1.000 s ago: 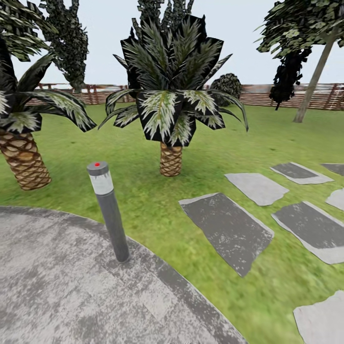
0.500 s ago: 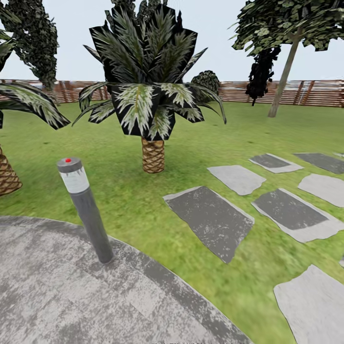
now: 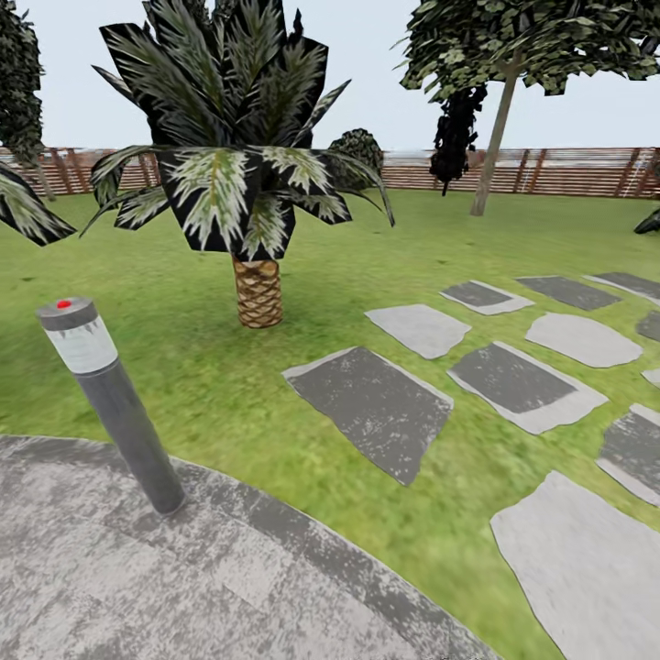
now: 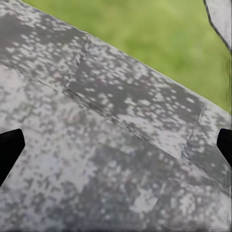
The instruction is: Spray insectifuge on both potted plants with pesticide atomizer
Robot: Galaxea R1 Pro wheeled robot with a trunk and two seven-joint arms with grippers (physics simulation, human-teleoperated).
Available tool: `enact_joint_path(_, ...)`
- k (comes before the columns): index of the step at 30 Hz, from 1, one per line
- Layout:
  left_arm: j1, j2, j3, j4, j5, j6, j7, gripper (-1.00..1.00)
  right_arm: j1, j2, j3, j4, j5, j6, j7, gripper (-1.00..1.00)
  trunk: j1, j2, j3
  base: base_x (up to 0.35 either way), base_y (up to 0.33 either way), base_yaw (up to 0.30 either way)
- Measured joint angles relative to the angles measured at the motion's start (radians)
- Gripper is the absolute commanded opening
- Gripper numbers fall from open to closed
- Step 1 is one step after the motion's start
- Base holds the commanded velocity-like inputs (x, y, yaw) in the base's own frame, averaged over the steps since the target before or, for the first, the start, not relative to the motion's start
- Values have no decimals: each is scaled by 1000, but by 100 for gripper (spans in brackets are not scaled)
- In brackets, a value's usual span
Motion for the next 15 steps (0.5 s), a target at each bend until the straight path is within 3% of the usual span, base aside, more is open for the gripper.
enact_joint_path(15, 0, 0, -1, 0, 0, 0, 0, 100, 0, 0, 1, 0, 0, 0, 0, 100, 0, 0, -14, 0, 0, -255)
